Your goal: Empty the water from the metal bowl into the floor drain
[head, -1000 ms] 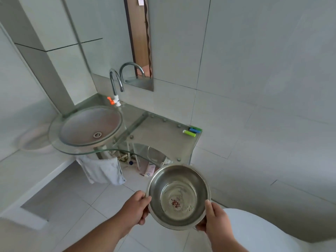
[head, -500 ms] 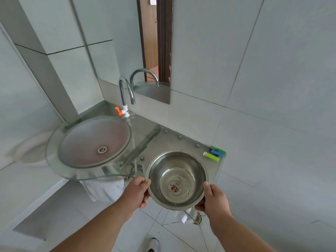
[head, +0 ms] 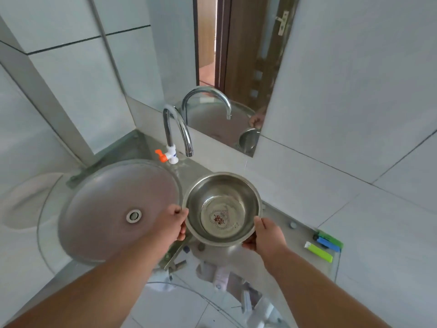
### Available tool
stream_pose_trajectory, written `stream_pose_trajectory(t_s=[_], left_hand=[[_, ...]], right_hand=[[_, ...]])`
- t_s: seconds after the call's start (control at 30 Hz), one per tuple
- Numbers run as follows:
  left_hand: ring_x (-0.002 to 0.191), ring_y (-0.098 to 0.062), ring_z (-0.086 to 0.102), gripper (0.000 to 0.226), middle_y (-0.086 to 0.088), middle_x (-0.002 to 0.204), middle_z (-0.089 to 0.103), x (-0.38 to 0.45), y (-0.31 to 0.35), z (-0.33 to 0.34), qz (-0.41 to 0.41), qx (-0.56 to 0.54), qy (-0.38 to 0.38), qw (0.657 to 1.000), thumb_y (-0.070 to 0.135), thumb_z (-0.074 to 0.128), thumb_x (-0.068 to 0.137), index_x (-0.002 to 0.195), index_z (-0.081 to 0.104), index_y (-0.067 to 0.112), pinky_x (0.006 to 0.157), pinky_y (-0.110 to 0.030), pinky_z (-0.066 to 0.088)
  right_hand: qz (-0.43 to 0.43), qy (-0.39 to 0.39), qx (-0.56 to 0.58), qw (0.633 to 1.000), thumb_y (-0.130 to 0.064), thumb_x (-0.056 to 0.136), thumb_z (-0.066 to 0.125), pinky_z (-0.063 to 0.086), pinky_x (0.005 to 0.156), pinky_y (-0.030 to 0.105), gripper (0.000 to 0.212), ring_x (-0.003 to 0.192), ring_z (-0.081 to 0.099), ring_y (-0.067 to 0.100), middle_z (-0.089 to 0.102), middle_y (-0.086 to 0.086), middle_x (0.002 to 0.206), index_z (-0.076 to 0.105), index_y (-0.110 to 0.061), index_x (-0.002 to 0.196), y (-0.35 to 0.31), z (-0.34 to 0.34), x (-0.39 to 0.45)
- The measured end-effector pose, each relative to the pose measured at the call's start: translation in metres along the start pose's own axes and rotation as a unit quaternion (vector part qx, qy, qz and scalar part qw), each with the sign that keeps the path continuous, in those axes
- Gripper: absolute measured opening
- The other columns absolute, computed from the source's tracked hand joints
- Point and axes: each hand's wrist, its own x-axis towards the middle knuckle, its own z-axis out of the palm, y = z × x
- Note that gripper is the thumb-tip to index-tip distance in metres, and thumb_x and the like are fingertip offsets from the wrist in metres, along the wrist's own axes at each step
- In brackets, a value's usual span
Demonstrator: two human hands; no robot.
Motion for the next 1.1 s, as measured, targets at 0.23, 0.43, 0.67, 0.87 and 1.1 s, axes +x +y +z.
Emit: stream_pose_trajectory(t_s=[0.23,0.43,0.67,0.87,1.1], left_hand=[[0.05,-0.017,0.055,0.021,-0.009,0.065,0.059,0.058,0.016,-0.017,-0.036,-0.077,0.083,0.993,0.012,0.061,0.11,0.091,0.065,0.004,0.047,-0.029,0.058],[0.062,-0.022,0.062,0.024,-0.013,0.078,0.066,0.09,0.029,-0.021,-0.05,-0.112,0.126,0.984,0.013,0.058,0.113,0.09,0.063,0.009,0.057,-0.035,0.056],[0.065,-0.024,0.06,0.018,-0.014,0.081,0.064,0.09,0.042,-0.031,-0.051,-0.123,0.146,0.98,0.011,0.057,0.113,0.097,0.063,0.006,0.059,-0.035,0.057],[0.072,-0.027,0.07,0.016,-0.02,0.095,0.073,0.089,0.042,-0.035,-0.065,-0.116,0.149,0.98,0.012,0.061,0.11,0.115,0.068,-0.002,0.06,-0.037,0.058],[0.085,-0.034,0.076,0.017,-0.022,0.104,0.077,0.093,0.034,-0.04,-0.059,-0.115,0.135,0.982,0.016,0.063,0.109,0.118,0.069,0.003,0.073,-0.045,0.066]], right_hand=[[0.006,-0.061,-0.034,0.998,-0.015,0.108,0.048,0.065,0.055,0.033,0.029,0.05,0.072,0.017,0.074,0.017,0.076,0.07,0.004,0.106,-0.049,0.044,0.054],[0.011,-0.096,-0.06,0.993,-0.019,0.111,0.049,0.07,0.065,0.046,0.029,0.063,0.075,0.026,0.075,0.019,0.08,0.069,0.002,0.108,-0.063,0.071,0.091],[0.008,-0.103,-0.058,0.993,-0.02,0.11,0.05,0.069,0.063,0.048,0.03,0.055,0.074,0.024,0.073,0.015,0.067,0.067,0.004,0.101,-0.06,0.087,0.104],[0.014,-0.098,-0.057,0.993,-0.022,0.109,0.055,0.068,0.059,0.046,0.035,0.055,0.073,0.028,0.071,0.018,0.068,0.069,0.005,0.092,-0.059,0.085,0.107],[0.034,-0.107,-0.05,0.992,-0.022,0.107,0.06,0.066,0.052,0.04,0.037,0.055,0.07,0.03,0.069,0.015,0.06,0.07,0.005,0.084,-0.062,0.079,0.101]])
